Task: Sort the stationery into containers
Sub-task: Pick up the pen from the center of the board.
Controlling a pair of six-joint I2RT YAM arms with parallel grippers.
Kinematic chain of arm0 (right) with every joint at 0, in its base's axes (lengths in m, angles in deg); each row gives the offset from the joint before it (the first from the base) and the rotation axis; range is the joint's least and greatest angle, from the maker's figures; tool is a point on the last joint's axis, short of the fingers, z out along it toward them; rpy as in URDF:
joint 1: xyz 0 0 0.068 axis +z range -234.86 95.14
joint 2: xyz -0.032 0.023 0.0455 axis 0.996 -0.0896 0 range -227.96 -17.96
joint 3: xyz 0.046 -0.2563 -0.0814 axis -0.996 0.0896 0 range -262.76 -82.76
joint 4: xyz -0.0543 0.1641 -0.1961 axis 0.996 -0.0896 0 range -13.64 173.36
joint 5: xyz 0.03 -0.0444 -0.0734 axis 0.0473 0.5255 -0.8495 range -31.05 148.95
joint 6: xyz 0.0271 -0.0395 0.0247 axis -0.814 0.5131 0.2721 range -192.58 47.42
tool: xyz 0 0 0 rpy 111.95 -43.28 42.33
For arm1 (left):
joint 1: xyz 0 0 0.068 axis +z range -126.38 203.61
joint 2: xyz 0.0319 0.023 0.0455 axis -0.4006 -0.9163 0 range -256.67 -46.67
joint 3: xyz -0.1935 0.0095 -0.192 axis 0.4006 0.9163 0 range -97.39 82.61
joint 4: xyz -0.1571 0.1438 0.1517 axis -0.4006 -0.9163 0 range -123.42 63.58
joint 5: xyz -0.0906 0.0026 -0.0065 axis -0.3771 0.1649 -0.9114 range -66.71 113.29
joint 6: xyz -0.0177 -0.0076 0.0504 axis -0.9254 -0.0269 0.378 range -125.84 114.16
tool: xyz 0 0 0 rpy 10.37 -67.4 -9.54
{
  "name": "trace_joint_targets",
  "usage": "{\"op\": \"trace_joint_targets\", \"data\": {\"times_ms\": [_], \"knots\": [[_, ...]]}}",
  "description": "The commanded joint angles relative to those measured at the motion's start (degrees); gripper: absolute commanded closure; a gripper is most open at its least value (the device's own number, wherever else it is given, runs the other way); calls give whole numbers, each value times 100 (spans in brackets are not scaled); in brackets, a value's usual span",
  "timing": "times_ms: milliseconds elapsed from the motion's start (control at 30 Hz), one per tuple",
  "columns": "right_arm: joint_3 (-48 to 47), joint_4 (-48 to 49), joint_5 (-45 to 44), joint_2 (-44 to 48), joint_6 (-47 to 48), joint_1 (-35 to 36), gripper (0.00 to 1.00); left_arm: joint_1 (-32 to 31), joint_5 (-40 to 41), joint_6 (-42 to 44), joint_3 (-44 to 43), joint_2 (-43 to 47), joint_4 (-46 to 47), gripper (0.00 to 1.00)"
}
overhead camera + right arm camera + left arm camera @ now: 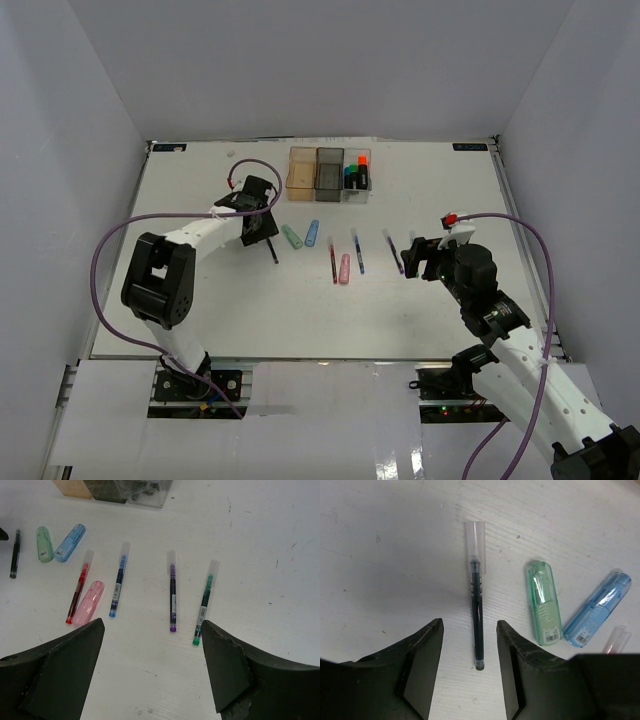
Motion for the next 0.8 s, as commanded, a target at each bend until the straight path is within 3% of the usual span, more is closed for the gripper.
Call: {"op": "trace_joint_targets", "data": {"times_ms": [0,600,767], "knots": [[45,342,-39,-2,13,-27,16,16,-178,-147,5,282,120,42],[54,350,-65,-11,21,-27,16,7,-407,-384,23,-570,59,52],[54,350,-56,-2,21,-18,16,7,-319,-288,41,-509,-3,69]]}}
